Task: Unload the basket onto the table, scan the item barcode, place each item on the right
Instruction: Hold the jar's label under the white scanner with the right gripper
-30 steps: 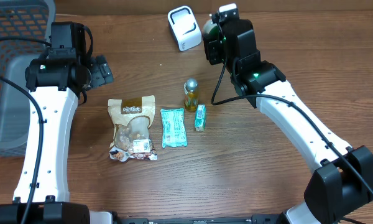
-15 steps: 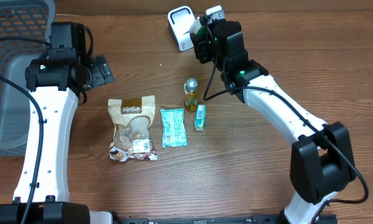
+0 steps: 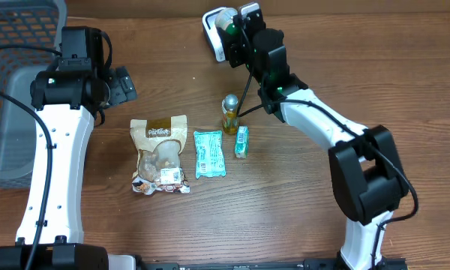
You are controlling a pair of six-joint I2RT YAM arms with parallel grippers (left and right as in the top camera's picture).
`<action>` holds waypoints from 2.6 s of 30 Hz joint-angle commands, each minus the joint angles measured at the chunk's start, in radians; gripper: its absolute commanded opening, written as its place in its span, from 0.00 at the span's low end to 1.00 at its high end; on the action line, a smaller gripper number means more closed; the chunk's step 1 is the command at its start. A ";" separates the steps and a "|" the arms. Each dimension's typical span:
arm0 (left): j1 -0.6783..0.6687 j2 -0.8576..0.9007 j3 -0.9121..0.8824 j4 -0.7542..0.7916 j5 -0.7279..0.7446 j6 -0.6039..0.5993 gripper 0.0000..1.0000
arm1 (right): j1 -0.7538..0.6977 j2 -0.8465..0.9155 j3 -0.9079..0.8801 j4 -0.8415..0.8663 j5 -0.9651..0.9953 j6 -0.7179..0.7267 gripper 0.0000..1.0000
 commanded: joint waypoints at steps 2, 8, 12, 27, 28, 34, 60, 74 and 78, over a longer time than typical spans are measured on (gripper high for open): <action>-0.002 -0.003 0.004 0.001 -0.010 0.026 1.00 | -0.021 -0.009 0.100 0.023 -0.045 -0.002 0.03; -0.002 -0.003 0.004 0.001 -0.010 0.026 1.00 | -0.049 0.030 0.302 -0.134 -0.110 0.007 0.03; -0.002 -0.003 0.004 0.001 -0.010 0.026 1.00 | -0.050 0.080 0.362 -0.148 -0.115 0.006 0.03; -0.002 -0.003 0.004 0.001 -0.010 0.026 1.00 | -0.050 0.281 0.361 -0.036 -0.124 0.006 0.04; -0.002 -0.003 0.004 0.001 -0.010 0.026 0.99 | -0.050 0.289 0.361 -0.021 -0.123 0.006 0.04; -0.002 -0.003 0.004 0.001 -0.010 0.026 1.00 | -0.050 0.308 0.361 0.010 -0.121 0.007 0.04; -0.002 -0.003 0.004 0.001 -0.010 0.026 0.99 | -0.057 0.390 0.361 0.016 -0.121 0.007 0.04; -0.002 -0.003 0.004 0.001 -0.010 0.026 1.00 | -0.063 0.324 0.361 0.027 -0.125 0.008 0.04; -0.002 -0.003 0.004 0.001 -0.010 0.026 0.99 | -0.077 0.226 0.361 -0.021 -0.126 0.089 0.03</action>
